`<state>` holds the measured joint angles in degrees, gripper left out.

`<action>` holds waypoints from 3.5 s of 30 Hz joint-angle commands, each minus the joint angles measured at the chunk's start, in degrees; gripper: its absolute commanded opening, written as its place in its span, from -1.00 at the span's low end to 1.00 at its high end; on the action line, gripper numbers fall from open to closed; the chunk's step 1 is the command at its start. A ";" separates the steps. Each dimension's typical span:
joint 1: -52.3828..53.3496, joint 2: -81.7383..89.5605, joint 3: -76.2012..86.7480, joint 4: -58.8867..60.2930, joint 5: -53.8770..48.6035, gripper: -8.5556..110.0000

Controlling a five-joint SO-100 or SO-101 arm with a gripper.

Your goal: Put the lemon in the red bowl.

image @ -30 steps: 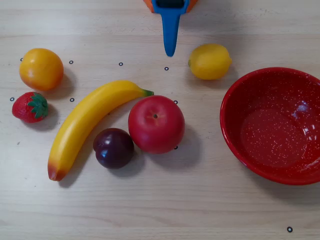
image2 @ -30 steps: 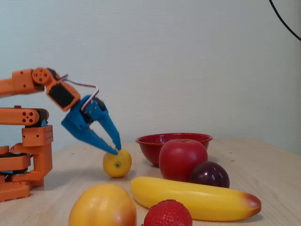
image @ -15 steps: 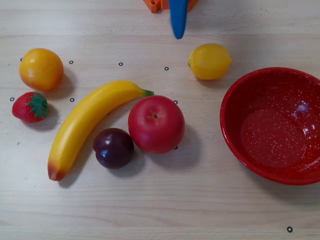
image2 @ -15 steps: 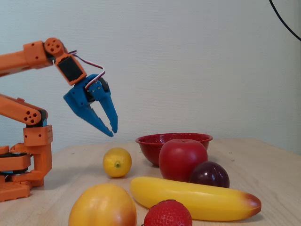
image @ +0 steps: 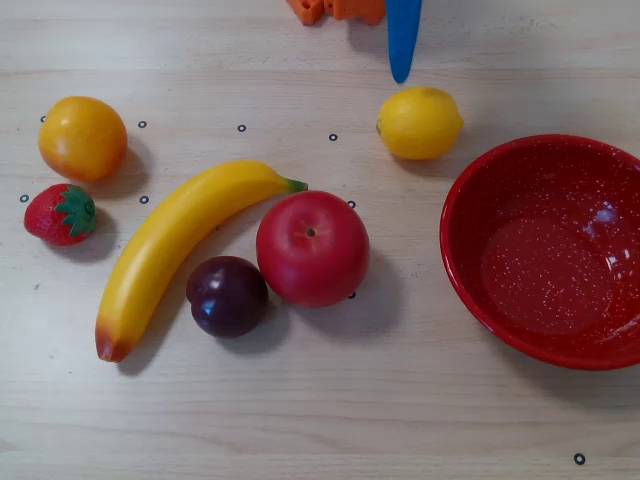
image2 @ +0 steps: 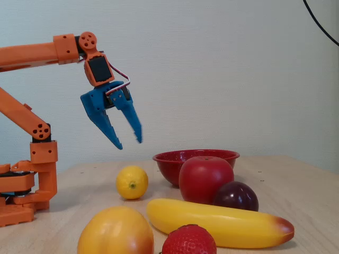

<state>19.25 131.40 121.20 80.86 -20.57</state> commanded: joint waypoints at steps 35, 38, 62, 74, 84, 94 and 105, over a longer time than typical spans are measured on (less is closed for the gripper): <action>9.49 -29.44 -20.39 9.93 -11.16 0.09; 9.49 -31.20 -20.30 10.37 -10.55 0.09; 10.90 -44.03 -21.36 10.90 -9.14 0.17; 10.46 -50.19 -22.85 10.28 -8.26 0.17; 10.63 -55.37 -26.37 10.46 -7.65 0.19; 10.72 -56.78 -25.93 10.72 -8.09 0.19; 10.81 -58.01 -25.84 9.58 -8.00 0.17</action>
<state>28.65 71.37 98.96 91.41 -29.62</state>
